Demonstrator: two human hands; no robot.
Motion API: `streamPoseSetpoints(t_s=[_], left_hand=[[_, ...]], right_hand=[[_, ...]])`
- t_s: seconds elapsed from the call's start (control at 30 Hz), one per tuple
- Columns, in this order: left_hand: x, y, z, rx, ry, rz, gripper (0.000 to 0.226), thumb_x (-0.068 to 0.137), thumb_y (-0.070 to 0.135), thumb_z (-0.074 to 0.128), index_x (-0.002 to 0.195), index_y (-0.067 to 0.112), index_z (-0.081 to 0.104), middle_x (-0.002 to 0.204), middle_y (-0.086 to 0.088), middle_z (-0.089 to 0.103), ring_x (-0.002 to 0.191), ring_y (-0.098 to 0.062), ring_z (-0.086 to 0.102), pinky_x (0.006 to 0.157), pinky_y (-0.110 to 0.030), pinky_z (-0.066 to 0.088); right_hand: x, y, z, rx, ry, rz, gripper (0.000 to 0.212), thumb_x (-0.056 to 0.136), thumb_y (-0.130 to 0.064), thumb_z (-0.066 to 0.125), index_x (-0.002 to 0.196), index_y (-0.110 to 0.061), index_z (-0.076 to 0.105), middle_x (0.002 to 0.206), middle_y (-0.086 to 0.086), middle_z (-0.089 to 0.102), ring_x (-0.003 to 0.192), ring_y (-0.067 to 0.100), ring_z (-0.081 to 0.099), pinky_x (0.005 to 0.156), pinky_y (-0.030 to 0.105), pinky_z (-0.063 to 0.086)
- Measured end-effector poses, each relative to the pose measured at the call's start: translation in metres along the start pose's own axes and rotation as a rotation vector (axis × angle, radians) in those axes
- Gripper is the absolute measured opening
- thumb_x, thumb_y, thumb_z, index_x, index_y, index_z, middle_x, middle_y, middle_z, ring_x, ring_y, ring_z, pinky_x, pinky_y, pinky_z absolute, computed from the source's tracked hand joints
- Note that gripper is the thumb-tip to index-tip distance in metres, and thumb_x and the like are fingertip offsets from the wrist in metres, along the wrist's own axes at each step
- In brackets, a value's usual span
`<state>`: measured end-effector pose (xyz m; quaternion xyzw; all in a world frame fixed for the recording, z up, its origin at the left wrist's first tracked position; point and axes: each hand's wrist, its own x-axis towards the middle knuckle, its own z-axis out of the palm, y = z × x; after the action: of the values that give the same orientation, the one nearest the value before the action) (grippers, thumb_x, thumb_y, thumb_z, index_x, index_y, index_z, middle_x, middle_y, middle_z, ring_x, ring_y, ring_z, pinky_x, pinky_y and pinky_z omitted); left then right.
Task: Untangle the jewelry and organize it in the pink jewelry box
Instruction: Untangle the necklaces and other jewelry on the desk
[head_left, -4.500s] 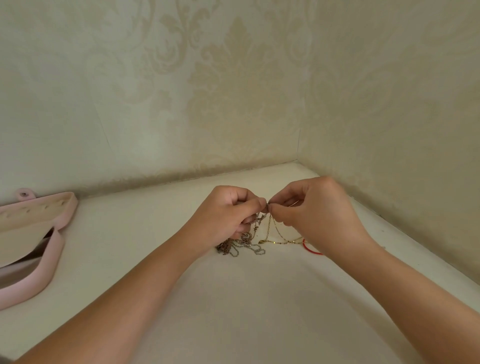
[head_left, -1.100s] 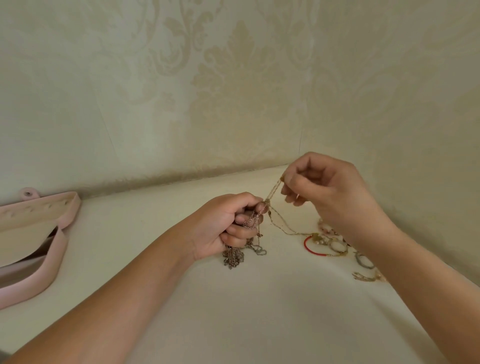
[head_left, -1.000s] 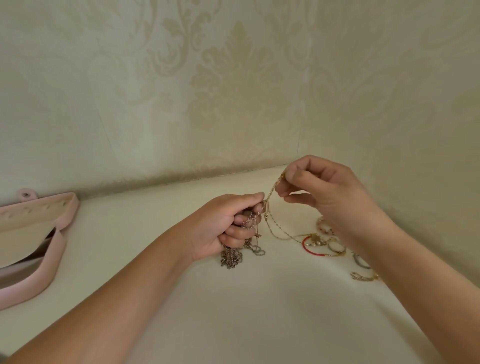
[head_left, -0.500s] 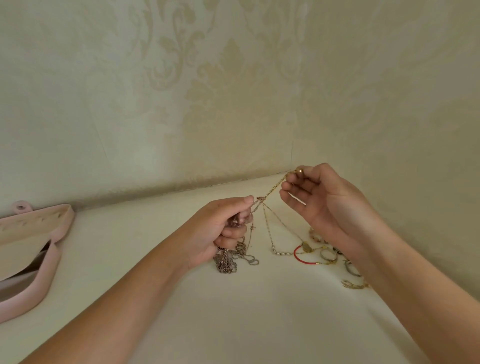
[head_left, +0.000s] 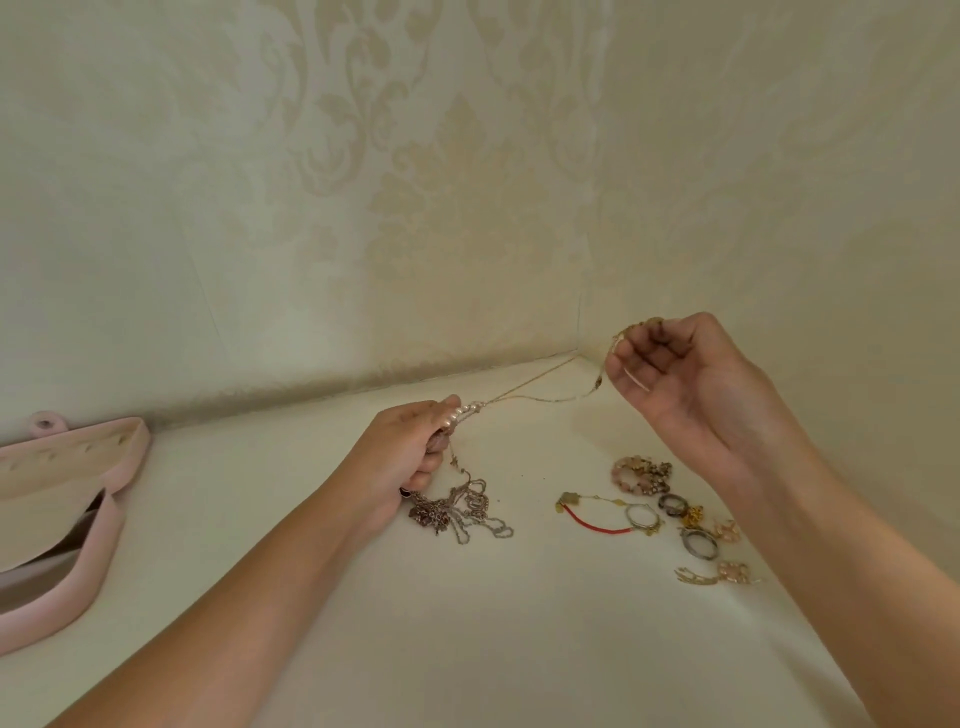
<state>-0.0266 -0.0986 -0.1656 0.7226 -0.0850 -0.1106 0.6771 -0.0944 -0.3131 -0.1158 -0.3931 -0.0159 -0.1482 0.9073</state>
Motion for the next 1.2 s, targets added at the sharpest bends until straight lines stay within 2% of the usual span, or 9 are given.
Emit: streamPoseSetpoints(t_s=[0.3, 0.43, 0.57, 0.63, 0.77, 0.87, 1.0, 1.1, 1.2], left_hand=[[-0.002, 0.004, -0.008, 0.006, -0.101, 0.064, 0.034, 0.081, 0.032, 0.066, 0.049, 0.022, 0.056, 0.054, 0.007, 0.026, 0.042, -0.005, 0.021, 0.037, -0.015, 0.016], [-0.004, 0.007, -0.008, -0.014, -0.15, 0.066, 0.02, 0.071, 0.035, 0.067, 0.059, 0.019, 0.064, 0.052, 0.009, 0.026, 0.042, -0.004, 0.019, 0.037, -0.015, 0.013], [-0.001, 0.007, -0.011, -0.104, -0.188, 0.033, 0.02, 0.084, 0.028, 0.058, 0.08, 0.01, 0.065, 0.05, 0.009, 0.023, 0.038, -0.002, 0.017, 0.037, -0.016, 0.009], [0.002, 0.004, -0.012, -0.124, -0.133, 0.009, 0.02, 0.095, 0.021, 0.05, 0.082, 0.011, 0.061, 0.049, 0.009, 0.026, 0.037, -0.002, 0.017, 0.035, -0.015, 0.01], [0.009, -0.001, -0.018, -0.049, 0.049, 0.057, 0.023, 0.099, 0.018, 0.045, 0.081, 0.011, 0.057, 0.048, 0.008, 0.029, 0.037, -0.004, 0.02, 0.034, -0.014, 0.013], [0.008, -0.003, -0.018, 0.153, 0.065, 0.147, 0.026, 0.098, 0.023, 0.048, 0.075, 0.013, 0.055, 0.052, 0.007, 0.029, 0.041, -0.007, 0.022, 0.039, -0.017, 0.017], [0.002, 0.003, -0.019, 0.171, -0.006, 0.191, 0.036, 0.096, 0.023, 0.053, 0.062, 0.015, 0.042, 0.054, 0.007, 0.031, 0.046, -0.008, 0.021, 0.043, -0.018, 0.017], [0.001, 0.005, -0.02, 0.142, -0.05, 0.17, 0.044, 0.094, 0.021, 0.054, 0.055, 0.016, 0.033, 0.053, 0.005, 0.033, 0.049, -0.009, 0.022, 0.045, -0.02, 0.017], [0.0, 0.005, -0.02, 0.106, -0.118, 0.139, 0.046, 0.095, 0.023, 0.051, 0.053, 0.016, 0.035, 0.057, 0.001, 0.05, 0.049, -0.008, 0.027, 0.044, -0.019, 0.02]], right_hand=[[-0.001, -0.001, 0.001, -0.028, 0.086, 0.008, 0.018, 0.093, -0.007, 0.042, 0.077, -0.007, 0.05, 0.073, 0.009, 0.067, 0.073, 0.021, 0.069, 0.069, 0.031, 0.059], [-0.005, 0.0, 0.001, -0.62, 0.245, -0.139, 0.024, 0.097, -0.01, 0.034, 0.08, -0.006, 0.051, 0.078, 0.008, 0.061, 0.06, 0.017, 0.061, 0.049, 0.025, 0.048], [-0.004, -0.001, -0.002, -0.716, 0.196, 0.025, 0.027, 0.095, -0.012, 0.037, 0.069, -0.012, 0.044, 0.061, 0.005, 0.052, 0.038, 0.009, 0.029, 0.035, 0.02, 0.024], [-0.006, -0.011, -0.003, -0.817, 0.075, 0.091, 0.026, 0.095, -0.018, 0.045, 0.07, -0.013, 0.048, 0.057, 0.002, 0.047, 0.039, 0.009, 0.025, 0.037, 0.019, 0.024], [-0.015, -0.031, -0.003, -1.435, -0.179, 0.051, 0.016, 0.077, -0.03, 0.076, 0.082, -0.02, 0.064, 0.051, -0.009, 0.045, 0.043, 0.003, 0.036, 0.052, 0.018, 0.032], [-0.014, -0.024, -0.004, -1.682, -0.097, -0.086, 0.022, 0.079, -0.036, 0.072, 0.072, -0.016, 0.064, 0.048, -0.01, 0.043, 0.042, 0.004, 0.036, 0.049, 0.018, 0.029], [-0.012, -0.022, -0.002, -1.276, 0.017, -0.03, 0.045, 0.093, -0.04, 0.053, 0.059, -0.011, 0.055, 0.047, -0.001, 0.049, 0.038, 0.009, 0.032, 0.047, 0.022, 0.027], [-0.009, -0.02, 0.007, -0.716, -0.14, 0.157, 0.038, 0.1, -0.033, 0.04, 0.091, -0.008, 0.068, 0.059, 0.006, 0.061, 0.036, 0.008, 0.022, 0.04, 0.022, 0.016], [0.002, -0.012, 0.019, -0.658, -0.266, 0.204, 0.036, 0.103, -0.028, 0.032, 0.12, -0.017, 0.062, 0.064, 0.005, 0.062, 0.038, 0.007, 0.02, 0.038, 0.019, 0.016]])
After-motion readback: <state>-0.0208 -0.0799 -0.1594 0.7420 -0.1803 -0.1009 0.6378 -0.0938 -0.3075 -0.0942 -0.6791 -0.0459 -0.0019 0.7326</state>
